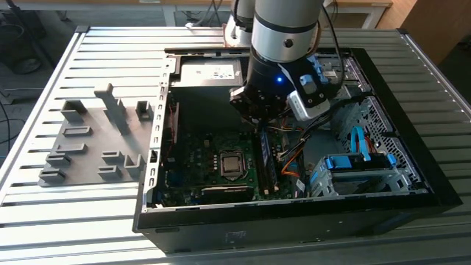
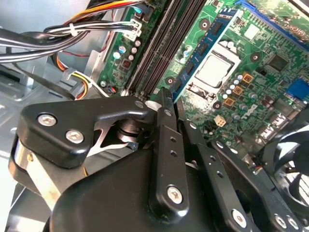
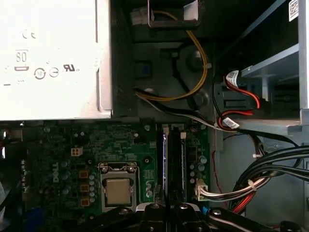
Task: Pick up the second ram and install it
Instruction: 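Insert the second ram into the second slot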
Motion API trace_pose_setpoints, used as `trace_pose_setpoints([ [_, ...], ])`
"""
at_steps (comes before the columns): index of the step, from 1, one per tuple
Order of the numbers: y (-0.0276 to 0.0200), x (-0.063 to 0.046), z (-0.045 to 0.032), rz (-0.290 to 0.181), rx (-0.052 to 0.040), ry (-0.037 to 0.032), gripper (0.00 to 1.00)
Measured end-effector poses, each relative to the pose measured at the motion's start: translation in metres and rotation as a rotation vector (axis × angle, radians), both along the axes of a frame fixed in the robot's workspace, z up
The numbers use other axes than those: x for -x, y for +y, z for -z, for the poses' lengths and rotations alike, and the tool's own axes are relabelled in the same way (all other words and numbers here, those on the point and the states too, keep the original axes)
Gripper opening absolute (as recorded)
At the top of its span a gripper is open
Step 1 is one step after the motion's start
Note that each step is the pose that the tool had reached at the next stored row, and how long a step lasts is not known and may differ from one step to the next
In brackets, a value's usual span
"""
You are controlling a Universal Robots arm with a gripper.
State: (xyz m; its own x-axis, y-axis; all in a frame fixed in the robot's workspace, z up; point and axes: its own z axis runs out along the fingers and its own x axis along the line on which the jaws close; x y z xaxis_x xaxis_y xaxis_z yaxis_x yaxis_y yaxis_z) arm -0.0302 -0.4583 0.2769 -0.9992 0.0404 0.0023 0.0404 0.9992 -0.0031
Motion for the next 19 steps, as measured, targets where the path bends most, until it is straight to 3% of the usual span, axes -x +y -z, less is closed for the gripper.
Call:
trace_pose_setpoints([
  [19,-0.0039,-0.003,0.0343,-0.022,0.0,0.0048,0.14],
])
